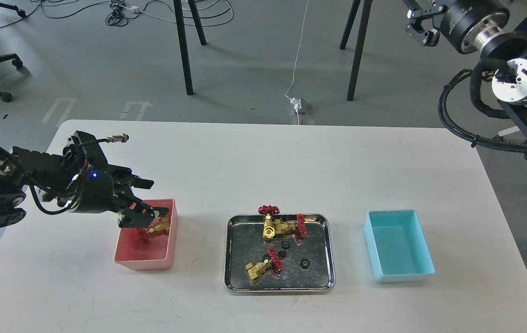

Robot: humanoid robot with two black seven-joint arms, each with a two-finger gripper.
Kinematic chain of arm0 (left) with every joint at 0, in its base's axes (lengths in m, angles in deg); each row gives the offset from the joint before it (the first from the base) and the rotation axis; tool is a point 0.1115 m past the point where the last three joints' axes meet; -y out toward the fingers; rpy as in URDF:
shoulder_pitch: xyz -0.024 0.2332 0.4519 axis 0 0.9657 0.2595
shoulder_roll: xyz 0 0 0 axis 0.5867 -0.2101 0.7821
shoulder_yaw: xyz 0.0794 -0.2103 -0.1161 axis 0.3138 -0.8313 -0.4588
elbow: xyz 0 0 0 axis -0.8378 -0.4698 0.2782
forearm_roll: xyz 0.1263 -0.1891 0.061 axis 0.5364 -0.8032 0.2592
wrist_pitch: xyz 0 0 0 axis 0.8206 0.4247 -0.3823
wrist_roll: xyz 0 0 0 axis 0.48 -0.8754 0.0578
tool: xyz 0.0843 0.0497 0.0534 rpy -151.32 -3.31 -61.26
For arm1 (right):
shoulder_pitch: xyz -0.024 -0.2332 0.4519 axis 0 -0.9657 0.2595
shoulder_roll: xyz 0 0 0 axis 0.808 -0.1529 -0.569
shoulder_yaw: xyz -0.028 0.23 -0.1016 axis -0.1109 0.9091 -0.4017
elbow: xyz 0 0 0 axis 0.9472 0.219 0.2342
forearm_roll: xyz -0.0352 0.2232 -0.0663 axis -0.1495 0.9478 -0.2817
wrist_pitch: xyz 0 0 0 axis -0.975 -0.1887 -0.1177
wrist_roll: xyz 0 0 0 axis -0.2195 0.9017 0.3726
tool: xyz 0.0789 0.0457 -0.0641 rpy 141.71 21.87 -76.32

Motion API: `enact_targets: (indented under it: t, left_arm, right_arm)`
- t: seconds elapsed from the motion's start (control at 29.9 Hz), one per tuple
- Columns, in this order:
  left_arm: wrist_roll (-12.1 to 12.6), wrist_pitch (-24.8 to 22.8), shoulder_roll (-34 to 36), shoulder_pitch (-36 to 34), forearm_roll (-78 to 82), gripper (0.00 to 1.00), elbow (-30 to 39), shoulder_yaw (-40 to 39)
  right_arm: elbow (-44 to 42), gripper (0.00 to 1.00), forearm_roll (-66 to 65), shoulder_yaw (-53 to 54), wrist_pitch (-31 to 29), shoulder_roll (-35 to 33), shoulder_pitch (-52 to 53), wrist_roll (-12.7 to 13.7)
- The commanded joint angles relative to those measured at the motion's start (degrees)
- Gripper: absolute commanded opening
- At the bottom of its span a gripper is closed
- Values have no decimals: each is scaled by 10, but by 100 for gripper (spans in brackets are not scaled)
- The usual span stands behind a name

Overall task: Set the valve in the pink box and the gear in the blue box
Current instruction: 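Retract the left arm and reach the right gripper over the tray, then grasp a small dark gear on the tray with the right gripper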

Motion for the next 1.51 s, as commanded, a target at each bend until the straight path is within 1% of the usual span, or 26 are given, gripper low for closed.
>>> enact_targets:
  t: [0.0, 0.1, 0.2, 0.27, 0.33, 0.4, 0.47, 0.54, 0.57, 0.64, 0.67, 0.7, 0.84, 0.94, 1.0, 1.07, 1.47]
  left_arm:
    - [0, -19, 49, 3, -102, 91, 28, -139]
    - [0, -80, 57, 7, -286, 91, 34, -249]
    - [0, -149, 27, 9, -510, 94, 34, -318]
    - [0, -190, 3, 10, -644, 96, 28, -336]
    - [0, -226, -21, 15, -769, 98, 26, -340]
    - [0, -242, -38, 32, -836, 98, 27, -342]
    - [0, -242, -52, 51, -854, 98, 30, -355]
    - [0, -242, -64, 81, -854, 98, 32, -379]
    - [0, -242, -67, 97, -854, 98, 32, -393]
    - [0, -244, -74, 130, -854, 98, 32, -427]
    - [0, -244, -78, 144, -853, 98, 31, -441]
    - [0, -245, -82, 158, -853, 98, 31, -456]
    - [0, -245, -86, 190, -853, 98, 31, -487]
    - [0, -245, -86, 197, -852, 98, 30, -487]
    - [0, -245, -85, 200, -852, 98, 28, -487]
    - [0, -247, -85, 200, -852, 98, 27, -487]
    - [0, -247, -102, 204, -851, 99, 25, -488]
  right_arm:
    - [77, 100, -195, -145, -51, -45, 63, -4]
    - [146, 100, -276, -265, -110, -55, 132, -4]
    - [217, 100, -362, -368, -152, -51, 190, -4]
    - [247, 100, -424, -430, -164, -41, 210, -5]
    - [261, 100, -481, -498, -166, 4, 214, -5]
    - [263, 100, -511, -552, -166, 45, 212, -6]
    - [259, 98, -524, -586, -162, 69, 209, -6]
    - [258, 94, -527, -595, -161, 96, 209, -6]
    - [258, 89, -527, -596, -161, 111, 210, -6]
    - [252, 69, -527, -598, -161, 145, 211, -6]
    - [244, 62, -527, -598, -161, 161, 210, -6]
    - [231, 59, -527, -602, -160, 182, 208, -6]
    - [181, 58, -527, -629, -135, 256, 195, -6]
    - [143, 58, -527, -642, -120, 286, 184, -6]
    - [126, 56, -527, -642, -116, 304, 177, -6]
    - [119, 54, -527, -642, -115, 313, 175, -5]
    - [100, 53, -530, -654, -107, 319, 163, -2]
